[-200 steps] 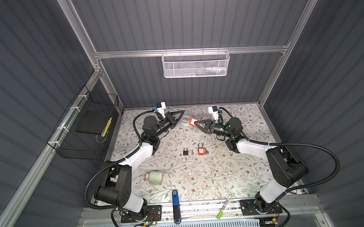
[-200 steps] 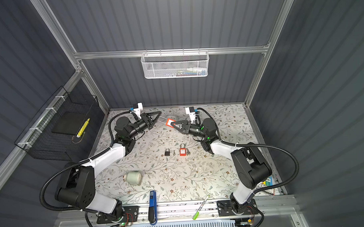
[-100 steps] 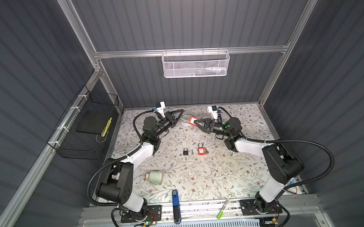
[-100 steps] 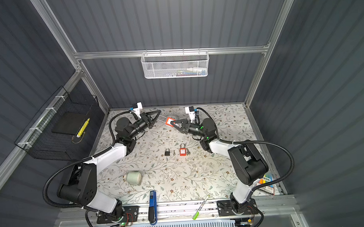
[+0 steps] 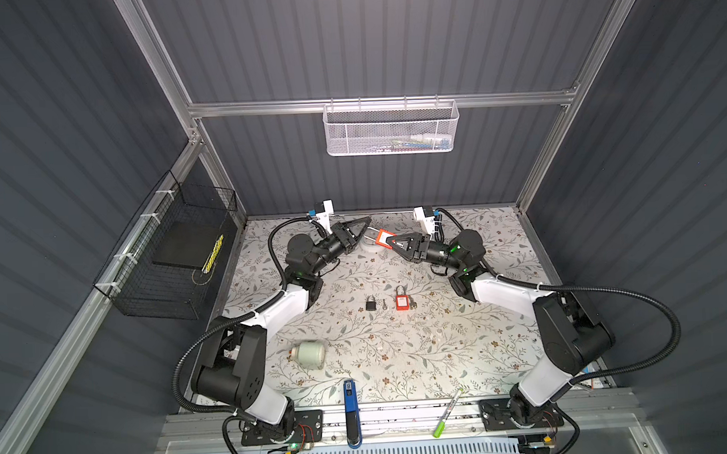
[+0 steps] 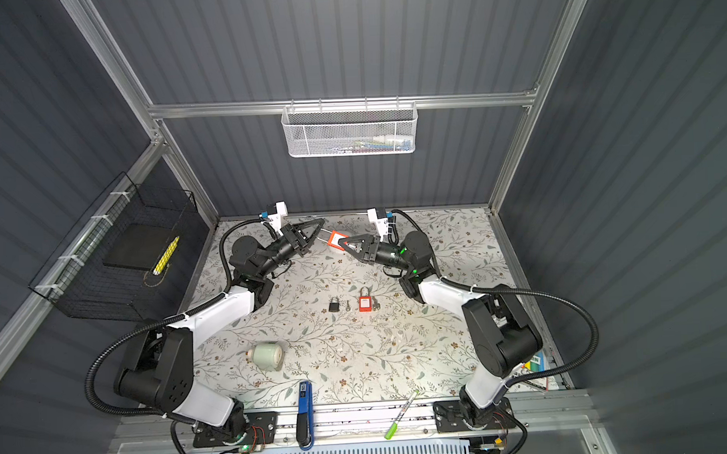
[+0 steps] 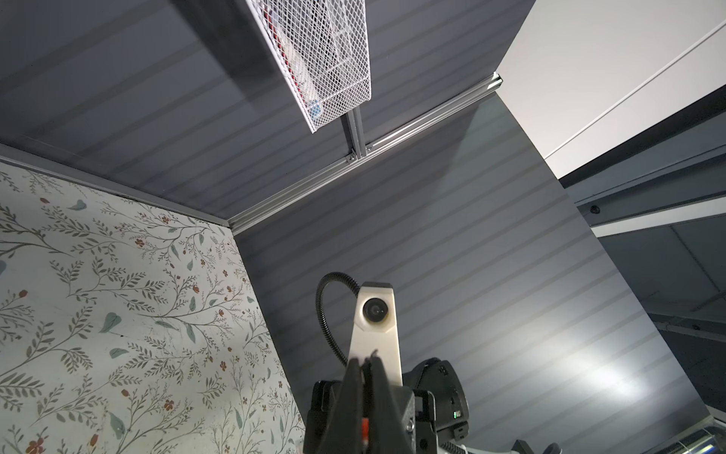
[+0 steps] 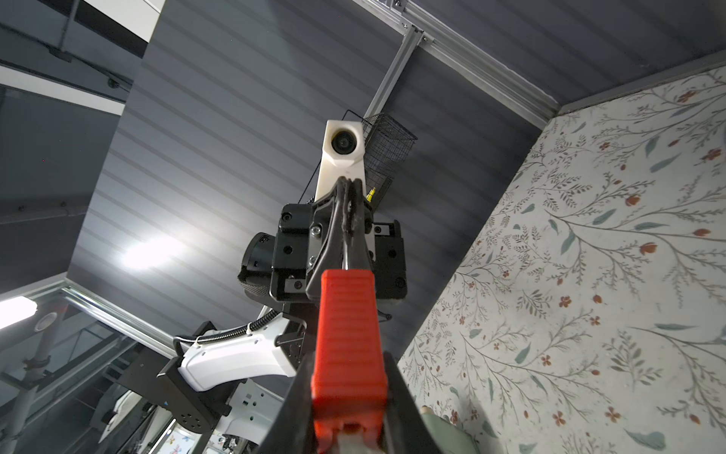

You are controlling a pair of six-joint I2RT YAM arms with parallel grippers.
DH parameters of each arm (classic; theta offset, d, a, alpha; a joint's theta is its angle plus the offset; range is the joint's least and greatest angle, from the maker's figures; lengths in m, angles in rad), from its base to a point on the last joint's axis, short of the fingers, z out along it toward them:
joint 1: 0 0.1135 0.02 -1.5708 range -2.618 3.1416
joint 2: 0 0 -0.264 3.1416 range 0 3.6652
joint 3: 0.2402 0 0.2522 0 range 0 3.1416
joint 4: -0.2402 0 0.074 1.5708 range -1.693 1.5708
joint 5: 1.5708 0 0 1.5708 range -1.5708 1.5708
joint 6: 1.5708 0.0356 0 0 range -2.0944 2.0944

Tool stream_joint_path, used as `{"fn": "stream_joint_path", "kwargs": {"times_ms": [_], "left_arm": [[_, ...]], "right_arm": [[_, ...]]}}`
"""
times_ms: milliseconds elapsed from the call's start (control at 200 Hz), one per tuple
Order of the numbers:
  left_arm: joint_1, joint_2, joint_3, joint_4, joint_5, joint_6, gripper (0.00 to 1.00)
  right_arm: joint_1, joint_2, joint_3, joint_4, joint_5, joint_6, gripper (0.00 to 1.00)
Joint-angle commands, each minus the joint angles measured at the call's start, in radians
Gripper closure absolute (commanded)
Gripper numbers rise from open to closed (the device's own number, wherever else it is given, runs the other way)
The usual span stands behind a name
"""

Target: Lock with the key

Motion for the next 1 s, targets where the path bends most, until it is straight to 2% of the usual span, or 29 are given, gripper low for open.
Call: {"fn": "stream_joint_path", "kwargs": {"times_ms": [0,80,195,325,595,790,995], "left_arm": [[-0.042,-0.016,0.009,-0.053,0.111,0.018,1.00],[-0.041,-0.020,0.005,-0.055,0.105,0.023,0.83],[-0.041,-0.024,0.005,-0.057,0.100,0.031,0.71],[-0.041,-0.023,0.004,-0.077,0.102,0.047,0.61],[-0.049,-0.006,0.006,-0.080,0.120,0.054,0.57],[-0.058,0.001,0.014,-0.089,0.128,0.060,0.66],[-0.070,0.013,0.019,-0.084,0.131,0.061,0.68]], "right_arm": [[0.008,0.002,0.044,-0.003,0.032,-0.081,1.00],[0.002,0.027,0.044,0.089,0.029,-0.006,1.00],[-0.011,0.022,0.019,0.097,0.045,0.000,1.00],[-0.013,0.008,0.016,0.076,0.037,-0.008,1.00],[-0.012,0.009,0.040,0.018,0.004,-0.027,1.00],[-0.006,0.015,0.049,-0.039,-0.015,-0.044,1.00],[0.003,0.030,0.058,-0.057,-0.024,-0.043,1.00]]}}
